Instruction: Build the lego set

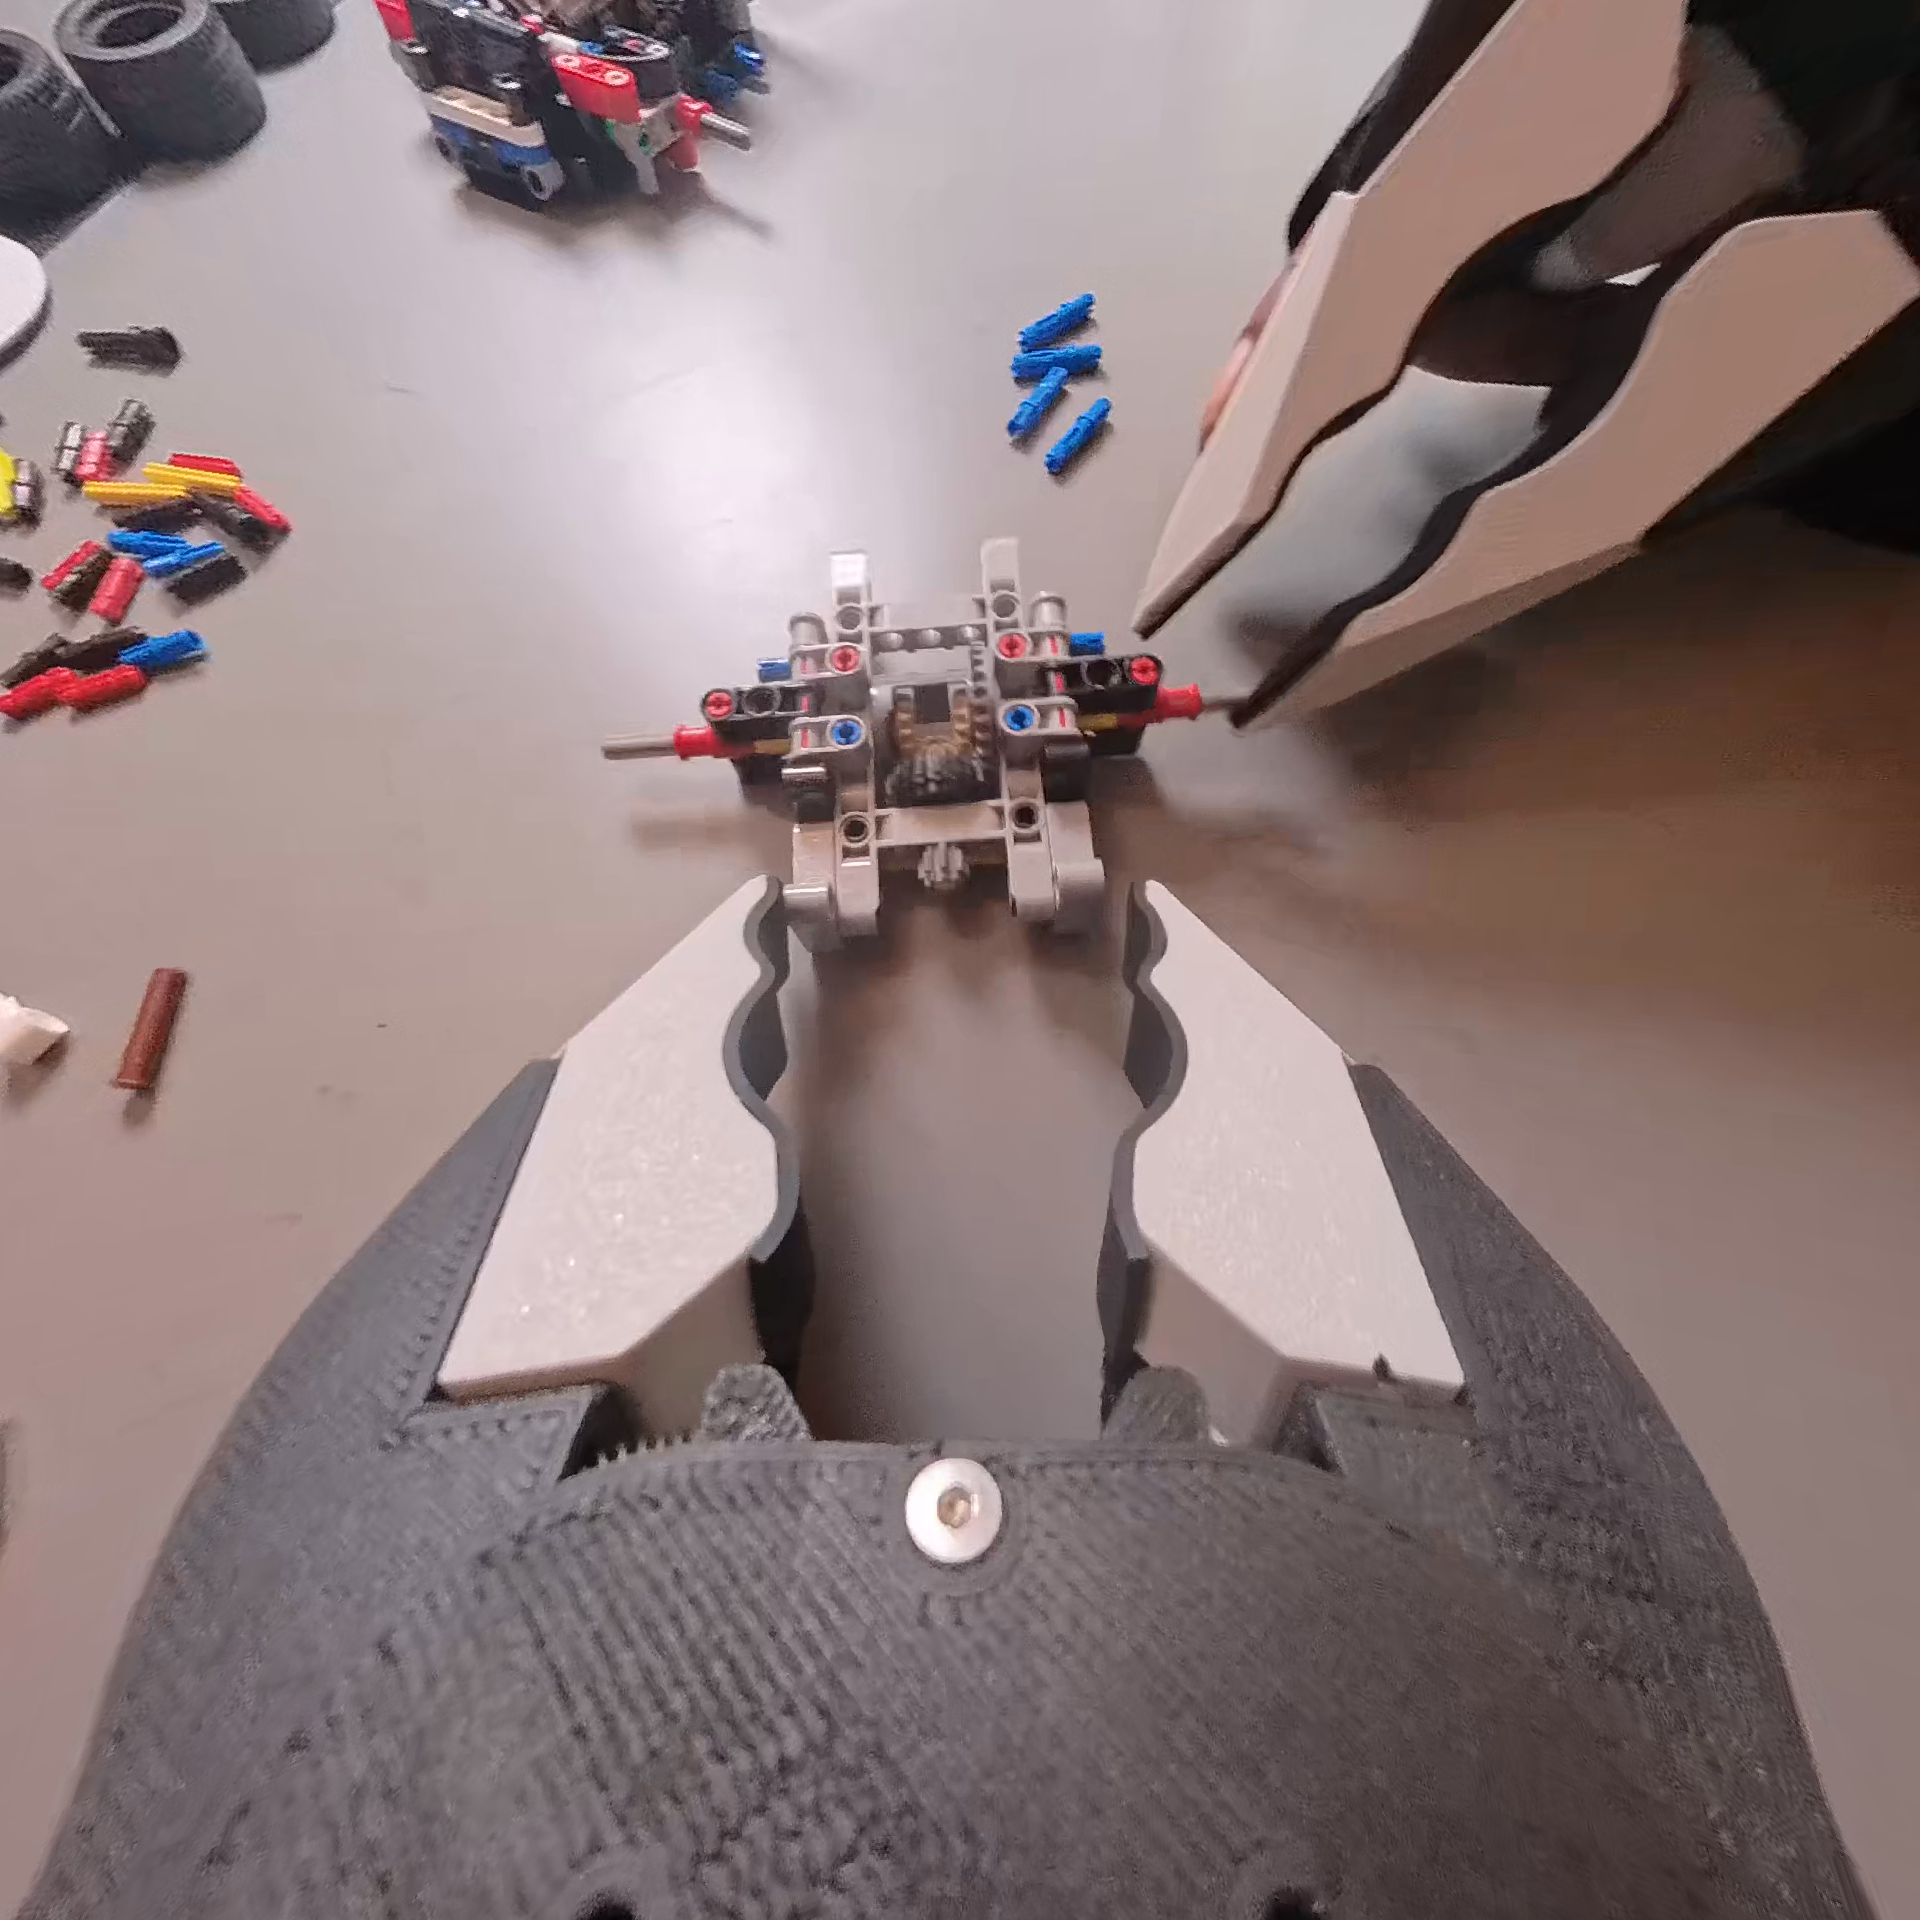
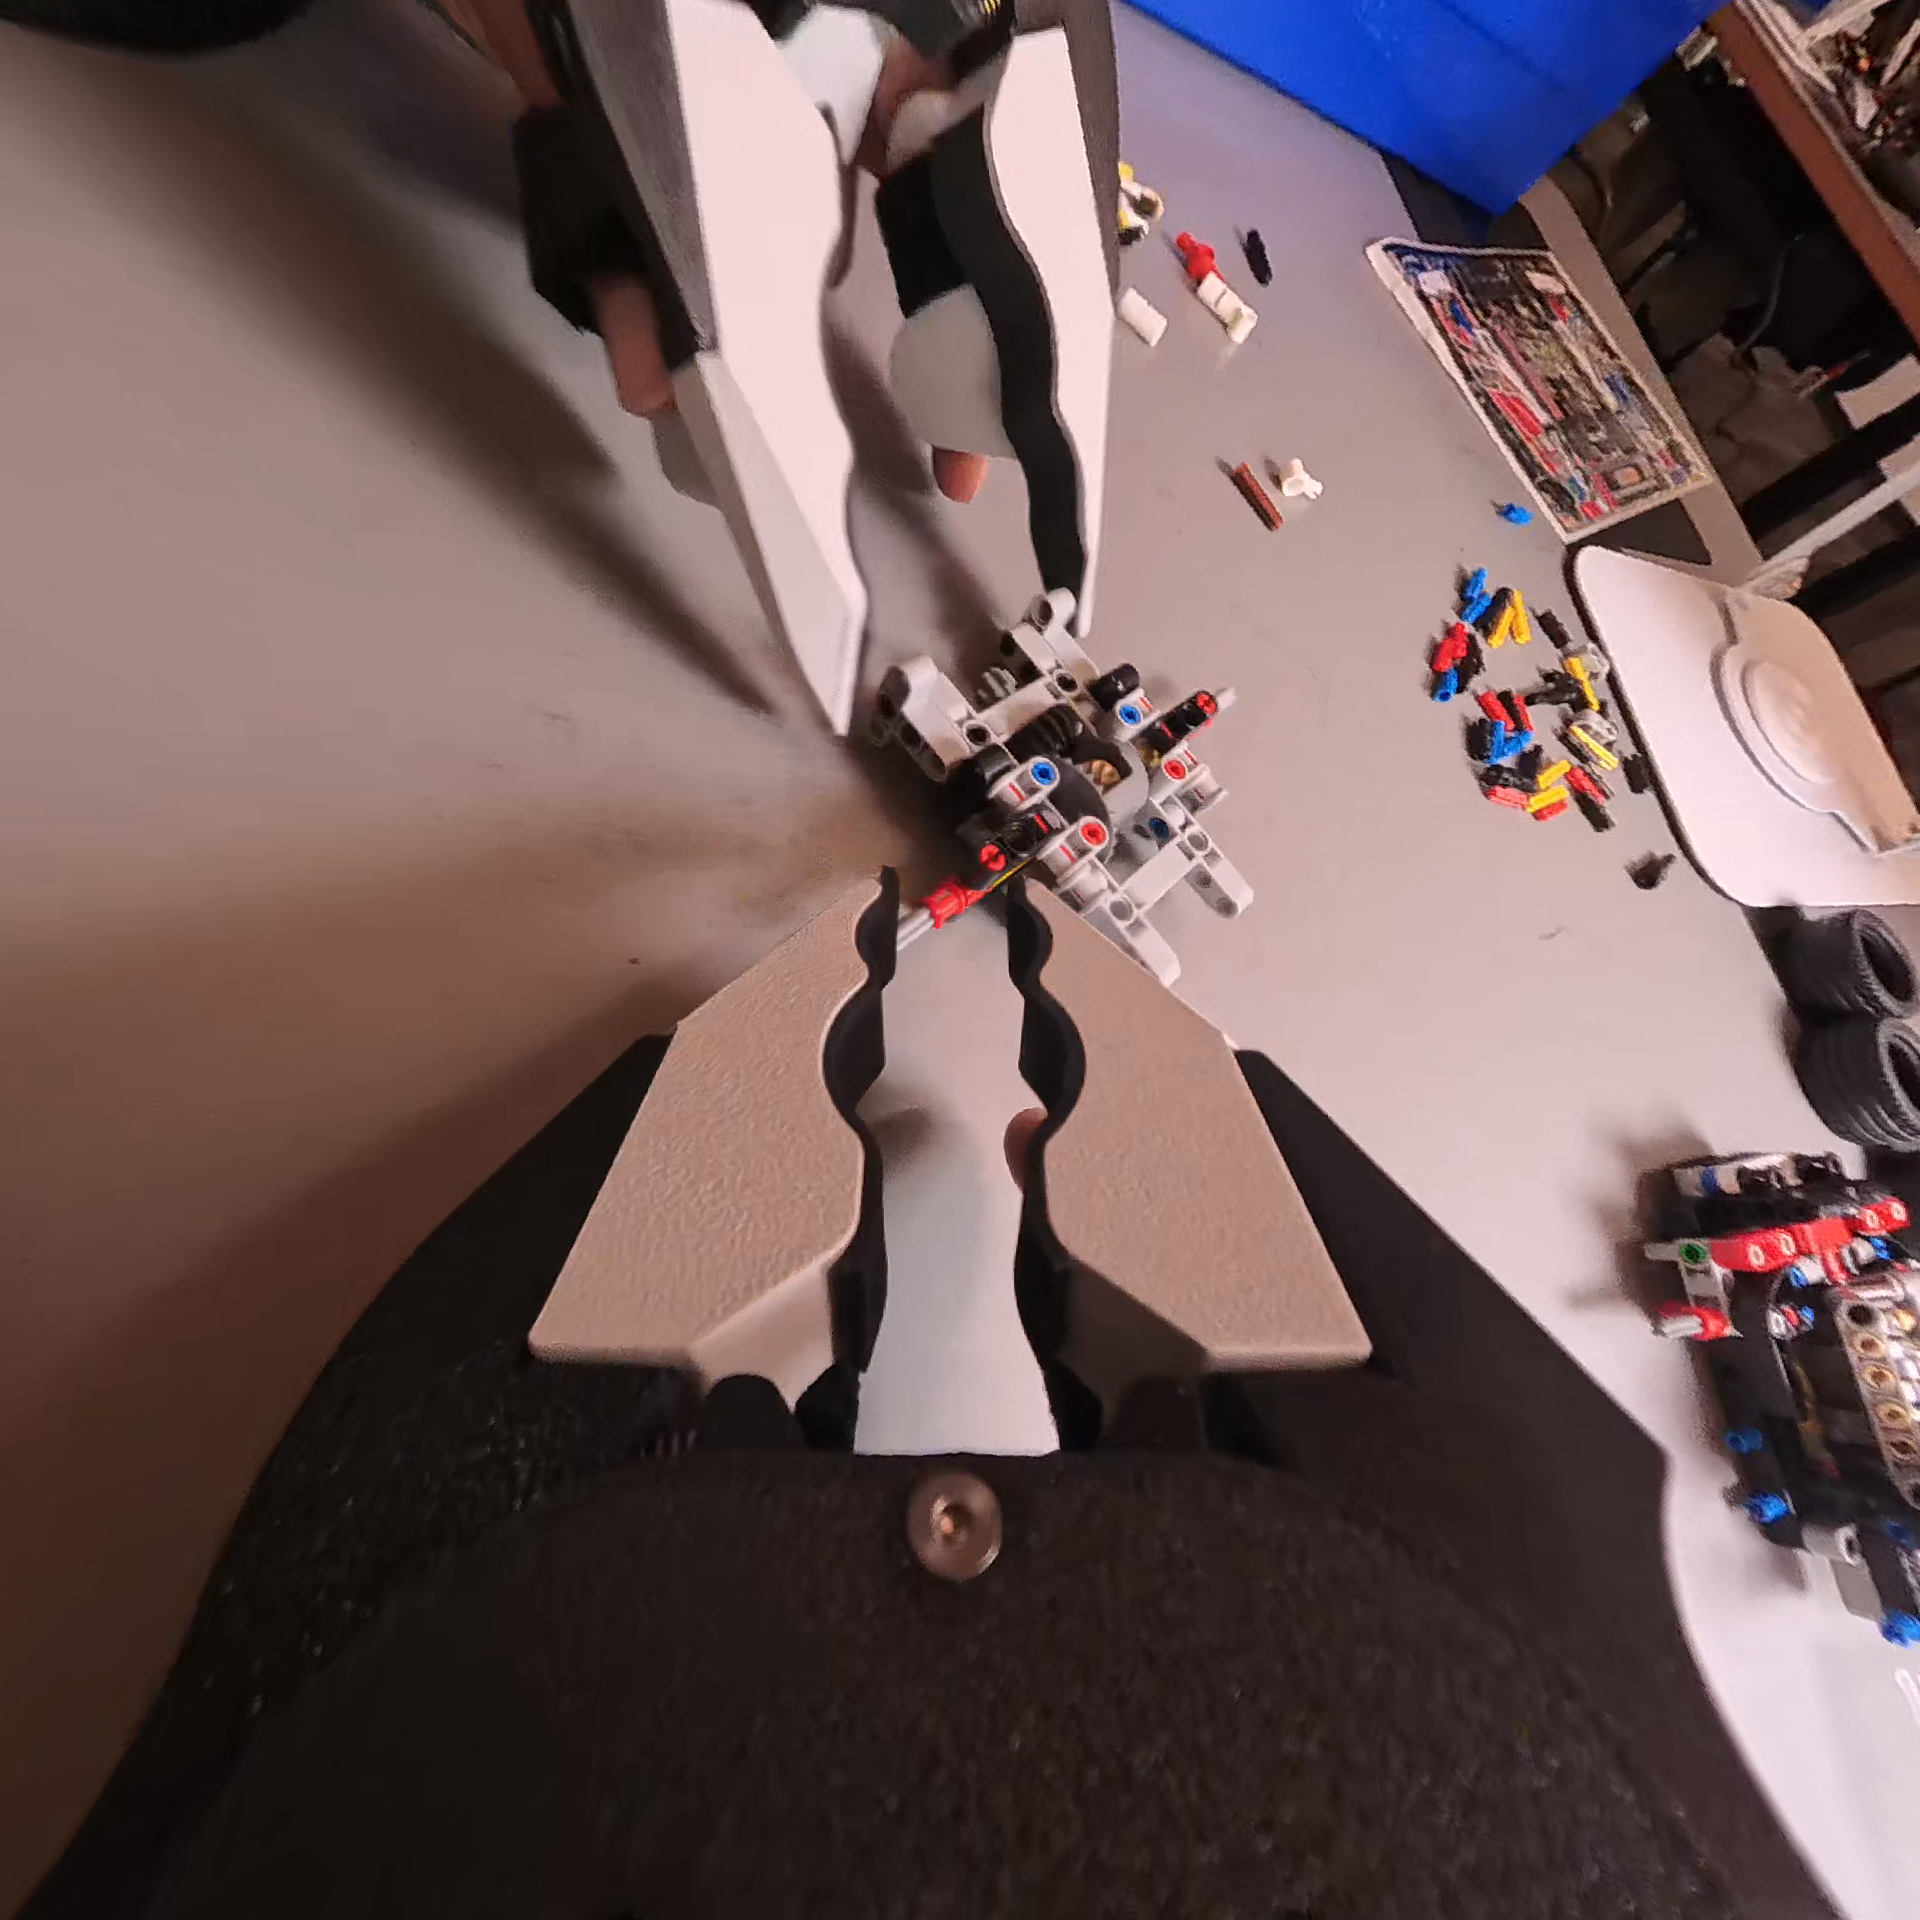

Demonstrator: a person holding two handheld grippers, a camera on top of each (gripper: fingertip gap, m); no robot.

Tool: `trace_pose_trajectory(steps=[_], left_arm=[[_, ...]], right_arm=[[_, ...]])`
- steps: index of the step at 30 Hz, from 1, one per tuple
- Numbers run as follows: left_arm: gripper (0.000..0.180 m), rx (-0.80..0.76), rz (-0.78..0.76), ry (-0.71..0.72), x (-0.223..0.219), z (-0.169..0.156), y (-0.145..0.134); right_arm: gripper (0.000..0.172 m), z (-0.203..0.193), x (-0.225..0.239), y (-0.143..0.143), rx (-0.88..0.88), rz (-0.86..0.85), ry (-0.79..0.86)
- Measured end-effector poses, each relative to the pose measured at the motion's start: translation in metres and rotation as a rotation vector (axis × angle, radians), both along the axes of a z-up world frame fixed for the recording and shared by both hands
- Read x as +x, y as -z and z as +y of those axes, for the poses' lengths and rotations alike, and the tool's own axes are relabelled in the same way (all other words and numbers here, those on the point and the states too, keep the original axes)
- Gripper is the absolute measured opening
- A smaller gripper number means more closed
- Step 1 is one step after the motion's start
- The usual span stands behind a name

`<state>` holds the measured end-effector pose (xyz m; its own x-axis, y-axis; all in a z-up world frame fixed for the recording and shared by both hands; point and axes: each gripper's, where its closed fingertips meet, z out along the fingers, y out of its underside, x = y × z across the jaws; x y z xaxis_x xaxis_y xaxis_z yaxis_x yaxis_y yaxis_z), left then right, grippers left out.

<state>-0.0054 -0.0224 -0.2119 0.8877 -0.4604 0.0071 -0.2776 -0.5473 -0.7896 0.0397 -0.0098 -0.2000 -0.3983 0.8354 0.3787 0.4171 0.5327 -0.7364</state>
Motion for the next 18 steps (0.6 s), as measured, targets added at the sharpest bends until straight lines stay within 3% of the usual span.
trace_pose_trajectory(steps=[5, 14, 18], left_arm=[[0.067, 0.007, 0.006, 0.037, 0.002, -0.005, -0.001], [0.043, 0.038, 0.056, 0.057, 0.000, -0.005, -0.001], [0.041, 0.070, 0.090, 0.036, -0.005, -0.001, -0.002]], right_arm=[[0.014, 0.010, 0.003, -0.001, -0.022, -0.002, 0.024], [0.012, 0.035, 0.009, -0.001, -0.016, -0.008, 0.100], [0.012, 0.074, 0.019, -0.011, -0.038, 0.012, 0.220]])
